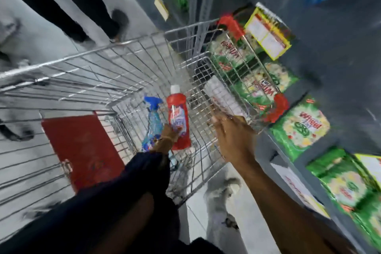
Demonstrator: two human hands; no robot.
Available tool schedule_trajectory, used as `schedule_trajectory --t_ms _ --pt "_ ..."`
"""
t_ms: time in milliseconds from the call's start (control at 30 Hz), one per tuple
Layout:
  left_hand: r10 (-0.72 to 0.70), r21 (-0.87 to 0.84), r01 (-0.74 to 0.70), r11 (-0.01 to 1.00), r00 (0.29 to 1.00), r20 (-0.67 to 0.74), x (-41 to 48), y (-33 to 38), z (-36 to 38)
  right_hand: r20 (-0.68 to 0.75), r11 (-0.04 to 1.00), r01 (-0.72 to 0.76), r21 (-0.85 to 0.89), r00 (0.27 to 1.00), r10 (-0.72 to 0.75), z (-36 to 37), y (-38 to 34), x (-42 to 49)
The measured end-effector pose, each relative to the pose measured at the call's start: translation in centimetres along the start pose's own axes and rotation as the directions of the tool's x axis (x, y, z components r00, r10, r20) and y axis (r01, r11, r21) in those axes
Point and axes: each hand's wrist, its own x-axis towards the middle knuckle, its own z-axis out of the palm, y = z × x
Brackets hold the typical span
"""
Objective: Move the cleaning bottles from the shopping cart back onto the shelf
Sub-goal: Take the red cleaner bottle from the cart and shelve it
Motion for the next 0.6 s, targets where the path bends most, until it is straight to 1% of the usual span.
schedule_trajectory --t_ms 67,100,167,233,300,400,467,533,567,600 --pt "-0.056 -0.083 0.051 0.995 0.997 -0.061 0.4 0.2 1.0 0.003 1.0 0.002 0.006 1.0 -0.002 0.0 0.0 0.0" --pt "-0.083 -0.137 0.073 0.988 0.994 -0.067 0.6 0.3 1.2 -0.007 1.0 0.006 0.011 1.0 -0.006 -0.1 -0.1 0.0" --pt "-0.114 -0.252 0.103 0.962 0.993 -0.027 0.7 0.2 1.2 -0.015 1.0 0.007 0.025 1.0 -0.007 -0.2 -0.3 0.0" --pt "-0.097 -0.276 0.092 0.957 0.995 -0.006 0.6 -0.2 0.8 -0.006 0.999 -0.002 0.044 1.0 0.002 -0.3 -0.4 -0.1" --pt "-0.046 -0.273 0.05 0.961 0.999 0.02 0.2 -0.1 0.2 -0.019 0.998 -0.013 0.058 1.0 0.014 -0.3 -0.5 -0.1" --pt "0.032 -0.403 0.015 0.915 0.993 0.111 -1.7 0.8 -1.5 -0.063 0.995 -0.009 0.095 0.998 0.015 -0.4 -0.5 -0.1" --pt "0.116 -0.477 -0.026 0.879 0.98 0.16 -4.1 1.7 -2.8 -0.047 0.993 -0.017 0.121 0.999 0.023 -0.8 -0.7 -0.2" --pt "0.215 -0.554 -0.074 0.829 0.957 0.195 -7.4 3.0 -4.4 0.04 0.986 -0.039 0.163 0.999 0.033 -1.5 -0.8 -0.1" --pt "0.267 -0.574 -0.11 0.811 0.943 0.197 -9.2 3.6 -5.3 0.125 0.968 -0.069 0.243 0.991 0.04 -2.0 -1.0 0.0" --pt "0.331 -0.588 -0.16 0.792 0.924 0.194 -11.3 4.5 -6.2 0.205 0.912 -0.126 0.391 0.978 0.048 -3.0 -1.2 -0.1"
